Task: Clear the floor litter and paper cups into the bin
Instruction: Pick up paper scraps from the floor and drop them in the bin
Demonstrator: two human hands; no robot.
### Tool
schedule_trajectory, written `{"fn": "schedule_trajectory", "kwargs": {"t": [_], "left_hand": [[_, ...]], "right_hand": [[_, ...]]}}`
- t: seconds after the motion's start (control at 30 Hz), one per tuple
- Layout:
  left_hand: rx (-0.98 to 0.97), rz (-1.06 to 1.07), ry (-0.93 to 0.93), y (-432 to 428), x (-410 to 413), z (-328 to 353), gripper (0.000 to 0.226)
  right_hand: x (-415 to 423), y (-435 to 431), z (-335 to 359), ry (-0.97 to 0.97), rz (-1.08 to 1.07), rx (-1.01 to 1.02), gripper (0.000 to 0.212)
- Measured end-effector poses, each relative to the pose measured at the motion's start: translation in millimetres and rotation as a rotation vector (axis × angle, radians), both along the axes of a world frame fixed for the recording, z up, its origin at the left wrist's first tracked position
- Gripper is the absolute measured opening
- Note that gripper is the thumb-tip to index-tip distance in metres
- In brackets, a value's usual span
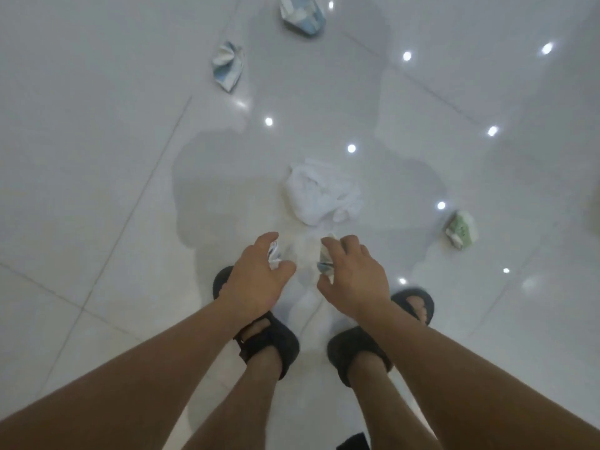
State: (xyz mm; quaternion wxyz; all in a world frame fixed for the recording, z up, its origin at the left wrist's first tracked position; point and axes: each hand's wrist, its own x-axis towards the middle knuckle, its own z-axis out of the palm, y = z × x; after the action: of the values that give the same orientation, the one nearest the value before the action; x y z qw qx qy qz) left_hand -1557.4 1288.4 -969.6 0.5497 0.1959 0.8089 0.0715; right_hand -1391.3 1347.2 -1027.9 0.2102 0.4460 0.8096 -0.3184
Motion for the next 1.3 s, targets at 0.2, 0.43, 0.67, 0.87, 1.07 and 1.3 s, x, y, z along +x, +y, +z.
{"fn": "schedule_trajectory", "kwargs": {"t": [0.2, 0.43, 0.67, 0.87, 1.07, 1.3], "left_hand": [[0.111, -0.028, 0.027, 41.7, -36.4, 131.8, 0.059], [0.229, -0.065, 0.059, 56.2, -93.0, 315.9, 0.066], [0.281, 0.028, 0.104, 7.9, -112.3, 461.2, 0.073], [0.343, 0.174, 0.222, -44.0, -114.7, 552.2, 0.074], [0.415, 0.363, 0.345, -98.9, -111.7, 605.7, 0.073], [0.432, 0.527, 0.474, -183.5, -142.0, 636.9, 0.074]], "right_hand": [[-26.7, 47.5, 151.9, 0.056, 0.009, 0.094, 0.059], [-88.2, 72.9, 352.6, 0.075, 0.154, 0.107, 0.06], [-130.3, 61.9, 509.8, 0.104, 0.261, 0.136, 0.053], [-147.1, 44.8, 601.3, 0.166, 0.409, 0.208, 0.056], [-175.5, 12.7, 660.0, 0.264, 0.586, 0.25, 0.055], [-235.7, -55.8, 702.7, 0.332, 0.784, 0.268, 0.063]]}}
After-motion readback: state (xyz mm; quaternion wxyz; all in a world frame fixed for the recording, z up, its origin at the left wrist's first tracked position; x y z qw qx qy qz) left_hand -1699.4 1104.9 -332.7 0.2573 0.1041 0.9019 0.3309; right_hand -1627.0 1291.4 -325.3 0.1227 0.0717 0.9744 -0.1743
